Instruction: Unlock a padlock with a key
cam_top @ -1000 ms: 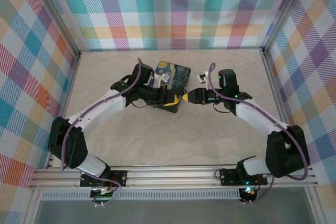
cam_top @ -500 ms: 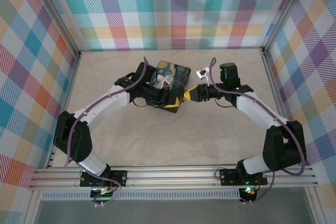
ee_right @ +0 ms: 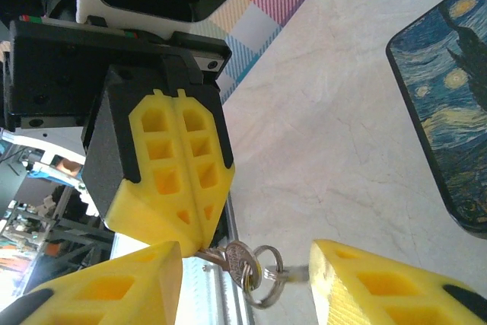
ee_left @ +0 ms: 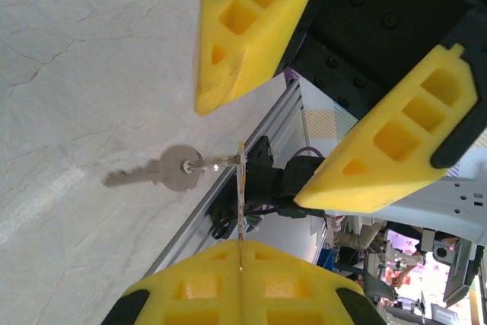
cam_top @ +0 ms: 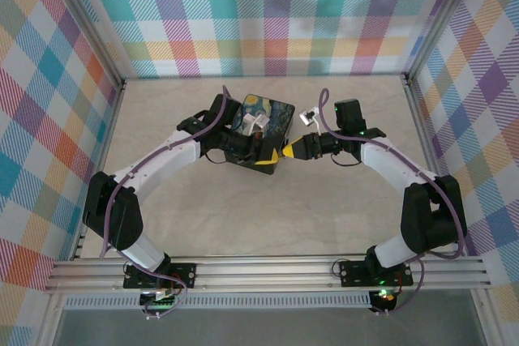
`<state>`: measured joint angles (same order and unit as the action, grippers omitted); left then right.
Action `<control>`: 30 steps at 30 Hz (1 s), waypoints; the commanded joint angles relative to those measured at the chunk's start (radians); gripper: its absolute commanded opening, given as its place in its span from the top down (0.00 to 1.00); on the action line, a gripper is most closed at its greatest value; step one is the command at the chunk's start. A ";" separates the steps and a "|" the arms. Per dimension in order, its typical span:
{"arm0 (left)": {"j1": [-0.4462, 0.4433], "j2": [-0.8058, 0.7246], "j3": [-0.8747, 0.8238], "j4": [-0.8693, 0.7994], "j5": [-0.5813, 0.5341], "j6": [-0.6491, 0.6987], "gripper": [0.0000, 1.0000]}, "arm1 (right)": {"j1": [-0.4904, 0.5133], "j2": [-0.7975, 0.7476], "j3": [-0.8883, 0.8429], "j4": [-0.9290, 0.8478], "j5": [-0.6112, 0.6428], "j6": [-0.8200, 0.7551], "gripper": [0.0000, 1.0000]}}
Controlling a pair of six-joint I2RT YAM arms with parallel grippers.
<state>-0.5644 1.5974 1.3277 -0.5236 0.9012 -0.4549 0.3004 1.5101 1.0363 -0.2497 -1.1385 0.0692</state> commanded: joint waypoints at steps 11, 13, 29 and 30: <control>0.009 0.023 0.030 0.007 0.034 0.012 1.00 | 0.010 0.016 0.030 -0.014 -0.073 -0.020 0.65; 0.009 0.021 0.029 0.013 0.032 0.007 1.00 | 0.014 0.019 0.029 -0.016 -0.072 -0.021 0.66; 0.026 0.012 0.018 0.024 0.033 0.004 1.00 | 0.017 0.013 -0.007 0.018 -0.125 -0.003 0.86; 0.029 0.010 0.016 0.026 0.034 0.003 1.00 | 0.017 0.009 -0.016 0.024 -0.130 0.002 0.87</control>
<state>-0.5545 1.6131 1.3323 -0.5220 0.9268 -0.4553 0.3077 1.5288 1.0359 -0.2470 -1.1877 0.0715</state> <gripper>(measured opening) 0.040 0.136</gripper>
